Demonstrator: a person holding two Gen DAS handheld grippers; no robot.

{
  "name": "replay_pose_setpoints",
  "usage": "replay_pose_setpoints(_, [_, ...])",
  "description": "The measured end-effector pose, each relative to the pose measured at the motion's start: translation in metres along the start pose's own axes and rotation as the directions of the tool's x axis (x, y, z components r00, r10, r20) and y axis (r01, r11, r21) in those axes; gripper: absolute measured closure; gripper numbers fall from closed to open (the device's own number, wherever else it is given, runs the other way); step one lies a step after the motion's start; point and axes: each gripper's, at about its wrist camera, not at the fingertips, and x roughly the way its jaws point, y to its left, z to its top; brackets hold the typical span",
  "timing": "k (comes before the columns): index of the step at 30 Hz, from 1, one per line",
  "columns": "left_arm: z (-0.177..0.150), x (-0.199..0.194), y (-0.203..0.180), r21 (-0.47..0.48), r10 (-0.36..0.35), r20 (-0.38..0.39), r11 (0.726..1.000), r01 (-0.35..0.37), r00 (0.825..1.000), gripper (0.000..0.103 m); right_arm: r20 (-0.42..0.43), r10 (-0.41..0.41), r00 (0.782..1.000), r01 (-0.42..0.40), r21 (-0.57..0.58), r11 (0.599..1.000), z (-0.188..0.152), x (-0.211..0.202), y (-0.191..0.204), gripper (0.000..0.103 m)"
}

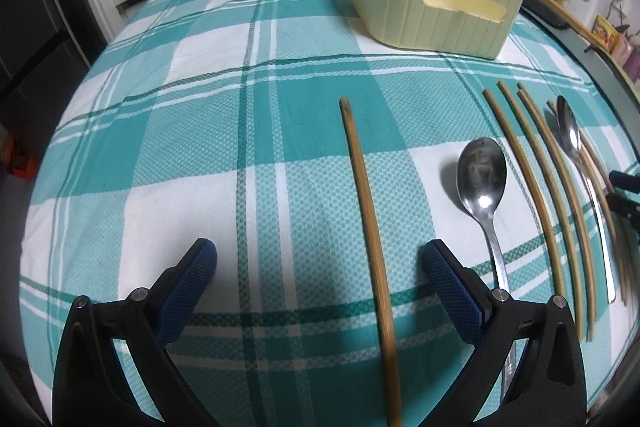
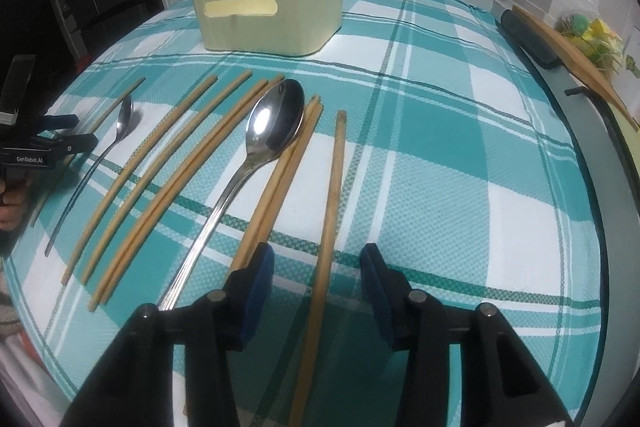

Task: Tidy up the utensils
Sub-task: 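Grasp the lone wooden chopstick with the left tool while the right tool grasps another chopstick, then carry both chopsticks over the cream box and open both tools to drop them in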

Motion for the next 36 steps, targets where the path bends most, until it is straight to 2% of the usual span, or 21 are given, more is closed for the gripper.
replay_pose_setpoints(7, [0.028, 0.016, 0.000, 0.006, -0.004, -0.070, 1.000, 0.004, 0.998, 0.000, -0.035, 0.003, 0.999, -0.004, -0.025, 1.000, 0.034, 0.020, -0.006, 0.056])
replay_pose_setpoints(9, [0.036, 0.020, -0.003, 0.018, -0.009, -0.070, 1.000, 0.011, 0.997, 0.004, -0.044, -0.002, 0.999, 0.001, -0.024, 1.000, 0.048, 0.028, -0.007, 0.057])
replay_pose_setpoints(12, [0.046, 0.020, -0.009, 0.051, -0.025, -0.066, 0.998, 0.028, 0.998, 0.022, -0.054, 0.000, 0.999, -0.002, -0.032, 0.999, 0.065, 0.038, -0.007, 0.063])
replay_pose_setpoints(13, [0.049, 0.020, -0.011, 0.059, -0.038, -0.070, 0.997, 0.042, 0.997, 0.033, -0.056, 0.005, 0.998, -0.006, -0.026, 1.000, 0.070, 0.041, -0.008, 0.066])
replay_pose_setpoints(14, [0.052, 0.019, -0.013, 0.068, -0.045, -0.066, 0.996, 0.049, 0.997, 0.039, -0.059, -0.003, 0.998, 0.001, -0.029, 1.000, 0.075, 0.043, -0.008, 0.074])
replay_pose_setpoints(16, [0.056, 0.020, -0.016, 0.084, -0.046, -0.059, 0.995, 0.051, 0.997, 0.063, -0.067, -0.003, 0.998, 0.000, -0.035, 0.999, 0.084, 0.048, -0.008, 0.085])
replay_pose_setpoints(17, [0.057, 0.020, -0.017, 0.087, -0.047, -0.053, 0.995, 0.051, 0.997, 0.067, -0.071, 0.001, 0.997, -0.003, -0.032, 0.999, 0.087, 0.050, -0.009, 0.091])
replay_pose_setpoints(19, [0.060, 0.021, -0.018, 0.083, -0.052, -0.039, 0.995, 0.055, 0.998, 0.092, -0.075, 0.000, 0.997, -0.002, -0.027, 1.000, 0.093, 0.054, -0.009, 0.095])
replay_pose_setpoints(20, [0.062, 0.022, -0.017, 0.079, -0.058, -0.035, 0.995, 0.060, 0.998, 0.096, -0.073, -0.002, 0.997, 0.000, -0.024, 1.000, 0.095, 0.055, -0.009, 0.096])
replay_pose_setpoints(24, [0.063, 0.020, -0.012, 0.039, -0.084, -0.021, 0.996, 0.085, 0.996, 0.099, -0.052, 0.012, 0.999, -0.011, 0.022, 1.000, 0.098, 0.053, -0.012, 0.096])
replay_pose_setpoints(29, [0.063, -0.019, -0.006, 0.023, -0.101, 0.073, 0.995, 0.099, 0.992, 0.099, 0.036, 0.044, 0.998, -0.047, 0.078, 0.996, 0.100, 0.021, -0.014, 0.096])
replay_pose_setpoints(32, [0.065, -0.058, -0.002, 0.022, -0.125, 0.149, 0.992, 0.123, 0.981, 0.099, 0.090, 0.055, 0.994, -0.063, 0.085, 0.994, 0.105, -0.010, -0.011, 0.096])
replay_pose_setpoints(36, [0.064, -0.115, 0.005, 0.028, -0.164, 0.251, 0.986, 0.163, 0.954, 0.099, 0.183, 0.076, 0.980, -0.093, 0.083, 0.992, 0.113, -0.062, -0.007, 0.096])
